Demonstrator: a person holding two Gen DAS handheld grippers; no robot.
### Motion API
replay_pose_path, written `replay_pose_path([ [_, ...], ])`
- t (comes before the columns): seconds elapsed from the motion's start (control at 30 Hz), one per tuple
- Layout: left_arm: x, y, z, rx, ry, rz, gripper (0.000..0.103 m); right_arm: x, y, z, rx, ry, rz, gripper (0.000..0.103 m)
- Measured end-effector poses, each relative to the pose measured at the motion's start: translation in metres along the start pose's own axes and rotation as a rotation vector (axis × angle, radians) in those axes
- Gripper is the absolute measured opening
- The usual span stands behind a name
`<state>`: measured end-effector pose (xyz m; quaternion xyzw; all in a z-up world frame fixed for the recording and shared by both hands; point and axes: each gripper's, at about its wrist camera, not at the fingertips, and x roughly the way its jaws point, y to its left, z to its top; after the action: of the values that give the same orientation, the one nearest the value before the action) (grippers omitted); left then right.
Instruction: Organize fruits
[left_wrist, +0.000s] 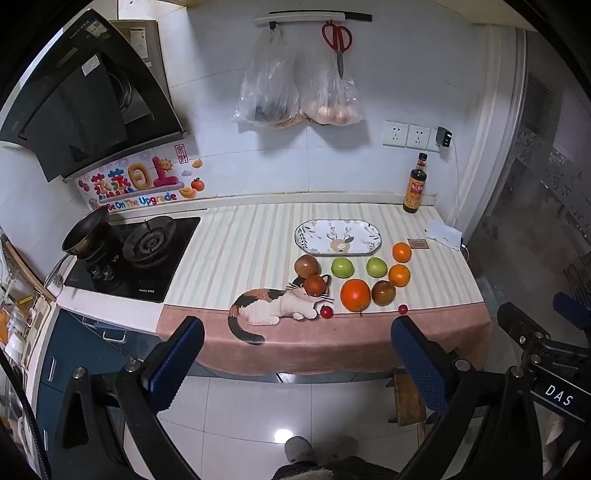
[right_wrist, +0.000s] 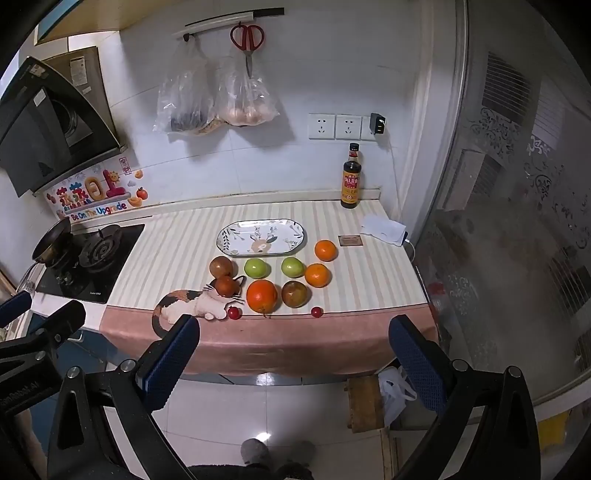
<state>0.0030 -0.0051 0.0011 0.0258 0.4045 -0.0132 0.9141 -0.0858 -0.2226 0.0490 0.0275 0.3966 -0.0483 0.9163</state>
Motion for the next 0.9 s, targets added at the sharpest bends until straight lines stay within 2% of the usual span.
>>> replay_pose_path([
  [0.9,-0.0096,0.0025,0.004,0.002,-0.006,-0.001,0.103,-0.0074,-0.0069,-0.003,0.011,-0.008,0.013,0.103],
])
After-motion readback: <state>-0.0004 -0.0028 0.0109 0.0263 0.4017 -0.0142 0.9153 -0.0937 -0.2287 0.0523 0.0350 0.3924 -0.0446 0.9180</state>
